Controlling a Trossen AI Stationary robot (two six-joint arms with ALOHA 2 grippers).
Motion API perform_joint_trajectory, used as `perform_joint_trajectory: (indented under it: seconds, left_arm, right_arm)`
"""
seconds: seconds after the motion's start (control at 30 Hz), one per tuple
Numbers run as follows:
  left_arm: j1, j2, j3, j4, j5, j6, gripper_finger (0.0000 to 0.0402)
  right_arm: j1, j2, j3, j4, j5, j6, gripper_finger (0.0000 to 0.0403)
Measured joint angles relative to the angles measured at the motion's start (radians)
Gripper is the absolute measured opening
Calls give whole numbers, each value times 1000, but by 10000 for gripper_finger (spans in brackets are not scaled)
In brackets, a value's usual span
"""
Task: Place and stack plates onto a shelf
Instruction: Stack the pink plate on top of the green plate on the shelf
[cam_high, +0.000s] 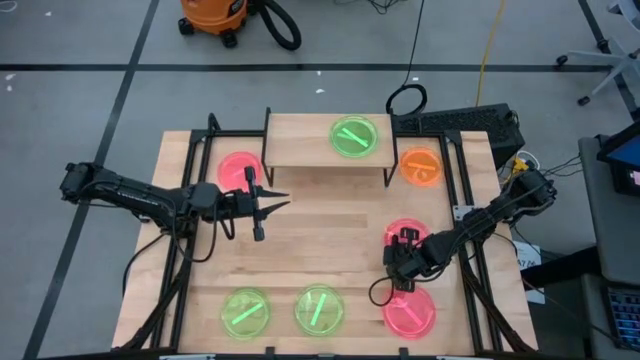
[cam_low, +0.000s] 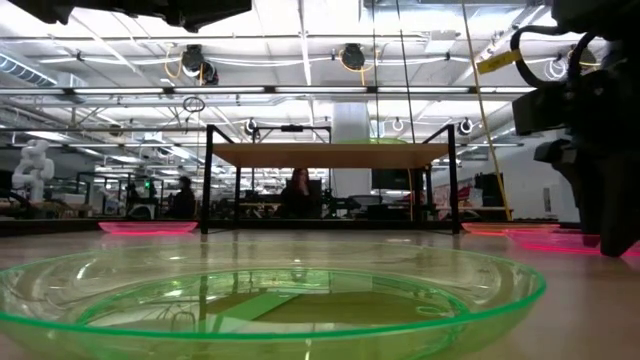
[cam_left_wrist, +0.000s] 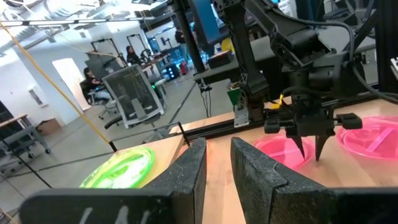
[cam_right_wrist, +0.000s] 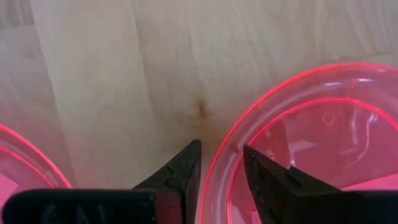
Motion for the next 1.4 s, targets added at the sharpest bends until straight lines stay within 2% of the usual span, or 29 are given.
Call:
perform_joint_trajectory:
  seconds: [0.23,0.47,0.7,0.9,1.17,1.27,1.4]
  left_arm:
    - [0,0,0,0,0,-1,81]
    - [0,0,0,0,0,-2,81]
    - [0,0,0,0,0,-2,81]
    - [0,0,0,0,0,-3,81]
    - [0,0,0,1,0,-4,81]
    - [0,0,0,0,0,-3,81]
    - [0,0,0,1,0,-3,81]
  right_arm:
    - [0,-3,-2,7,-4,8,94]
    - [0,-3,-3,8,10,-36,9]
    - [-3,-12,17,-28,66,-104,1]
    - [-5,-66,121,-47,236,-239,0]
    - [-19,-133,288,-14,559,-522,0]
    - [-44,-148,328,81,661,-704,0]
    - [-126,-167,331,298,803,-983,0]
